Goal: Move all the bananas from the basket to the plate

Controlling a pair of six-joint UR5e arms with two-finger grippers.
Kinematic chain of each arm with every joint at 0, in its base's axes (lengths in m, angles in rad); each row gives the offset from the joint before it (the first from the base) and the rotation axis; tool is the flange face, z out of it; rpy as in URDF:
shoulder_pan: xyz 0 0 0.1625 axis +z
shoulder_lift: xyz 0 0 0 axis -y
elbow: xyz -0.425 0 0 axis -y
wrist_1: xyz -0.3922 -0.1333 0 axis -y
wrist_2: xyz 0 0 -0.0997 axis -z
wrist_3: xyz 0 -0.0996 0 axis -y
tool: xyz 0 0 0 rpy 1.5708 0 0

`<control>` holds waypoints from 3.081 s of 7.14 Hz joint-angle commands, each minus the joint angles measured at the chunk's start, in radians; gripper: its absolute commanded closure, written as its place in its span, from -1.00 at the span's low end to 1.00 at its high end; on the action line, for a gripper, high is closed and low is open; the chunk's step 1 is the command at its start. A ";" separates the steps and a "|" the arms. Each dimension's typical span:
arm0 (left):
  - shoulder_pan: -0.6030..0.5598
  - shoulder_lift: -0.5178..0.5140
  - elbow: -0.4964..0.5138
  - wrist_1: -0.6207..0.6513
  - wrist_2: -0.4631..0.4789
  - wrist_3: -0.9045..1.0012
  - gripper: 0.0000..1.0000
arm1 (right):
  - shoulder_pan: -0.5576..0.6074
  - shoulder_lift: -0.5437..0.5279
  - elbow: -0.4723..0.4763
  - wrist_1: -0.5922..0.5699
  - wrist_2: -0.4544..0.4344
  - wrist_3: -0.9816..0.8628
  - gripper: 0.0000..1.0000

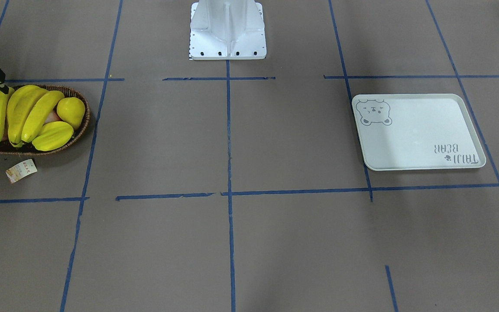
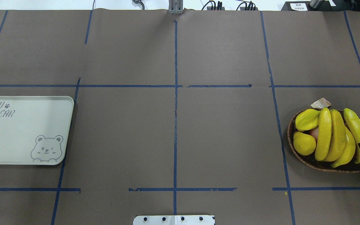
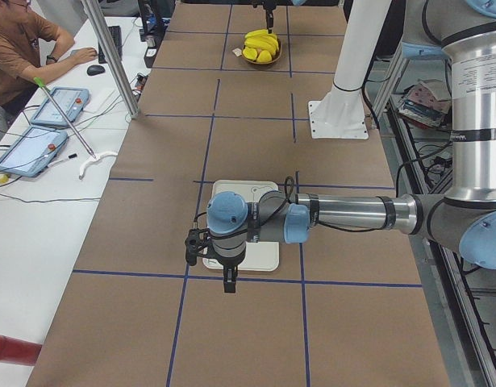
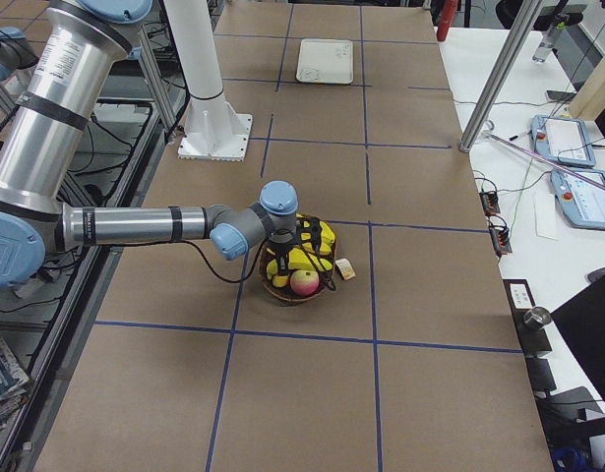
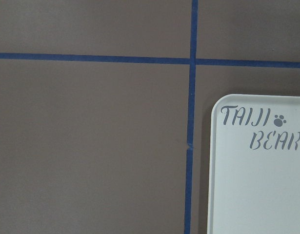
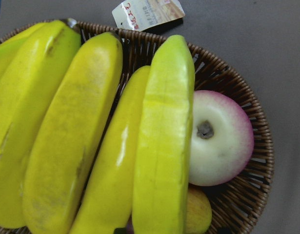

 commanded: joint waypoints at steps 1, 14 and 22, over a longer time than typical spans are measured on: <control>0.000 0.000 -0.004 0.000 0.000 -0.001 -1.00 | -0.003 0.010 -0.027 0.001 -0.008 0.000 -0.37; 0.000 -0.032 0.008 0.003 0.000 -0.004 -1.00 | 0.116 -0.091 0.146 -0.114 0.133 -0.083 0.99; 0.005 -0.079 0.007 -0.012 -0.101 -0.040 -1.00 | 0.090 0.678 0.099 -0.635 0.211 -0.037 0.99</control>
